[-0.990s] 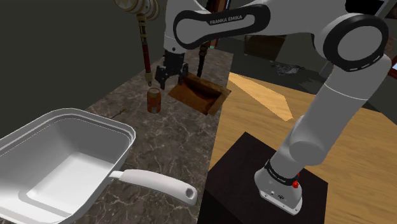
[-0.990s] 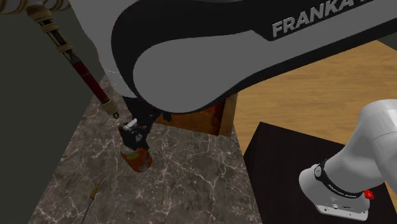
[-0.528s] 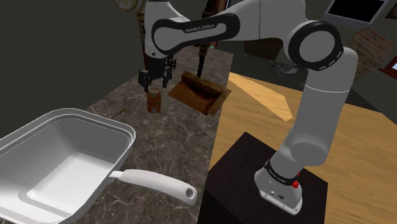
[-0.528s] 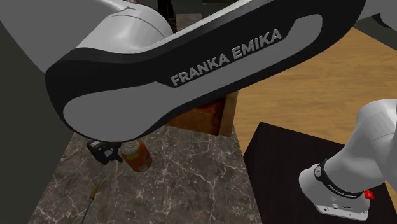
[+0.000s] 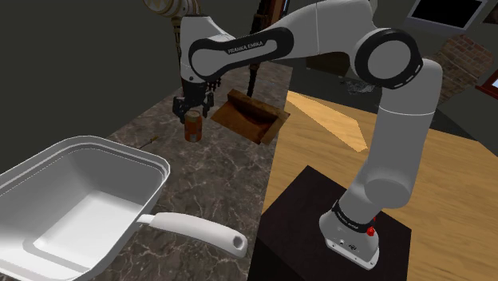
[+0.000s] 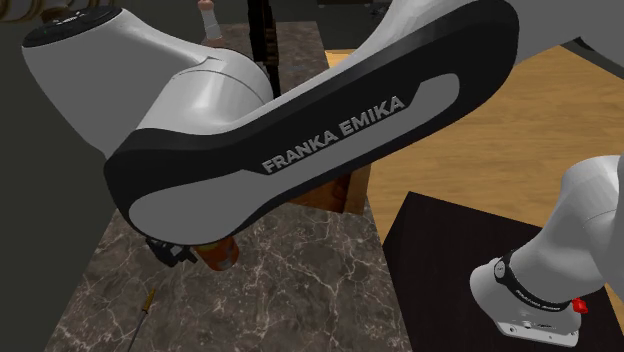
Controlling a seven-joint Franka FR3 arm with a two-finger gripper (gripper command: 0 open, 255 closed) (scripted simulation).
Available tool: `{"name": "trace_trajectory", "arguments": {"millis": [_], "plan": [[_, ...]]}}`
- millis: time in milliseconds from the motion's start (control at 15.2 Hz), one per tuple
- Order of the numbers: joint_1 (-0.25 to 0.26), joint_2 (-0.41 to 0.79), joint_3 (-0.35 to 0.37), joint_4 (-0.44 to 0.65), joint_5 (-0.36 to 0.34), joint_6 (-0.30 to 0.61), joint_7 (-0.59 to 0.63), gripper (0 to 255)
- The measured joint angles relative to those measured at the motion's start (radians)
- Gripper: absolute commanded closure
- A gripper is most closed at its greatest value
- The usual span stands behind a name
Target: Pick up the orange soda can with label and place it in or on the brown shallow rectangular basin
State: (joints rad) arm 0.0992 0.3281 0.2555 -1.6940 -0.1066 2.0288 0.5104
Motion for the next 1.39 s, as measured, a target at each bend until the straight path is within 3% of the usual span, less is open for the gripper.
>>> {"name": "trace_trajectory", "arguments": {"millis": [330,396,1056,1386], "plan": [[0.000,0.001,0.000,-0.001,0.000,0.002,0.000,0],[0.000,0.001,0.000,-0.001,0.000,0.002,0.000,255],[0.000,0.001,0.000,-0.001,0.000,0.003,0.000,255],[0.000,-0.014,0.002,0.029,0.005,-0.042,-0.003,255]]}}
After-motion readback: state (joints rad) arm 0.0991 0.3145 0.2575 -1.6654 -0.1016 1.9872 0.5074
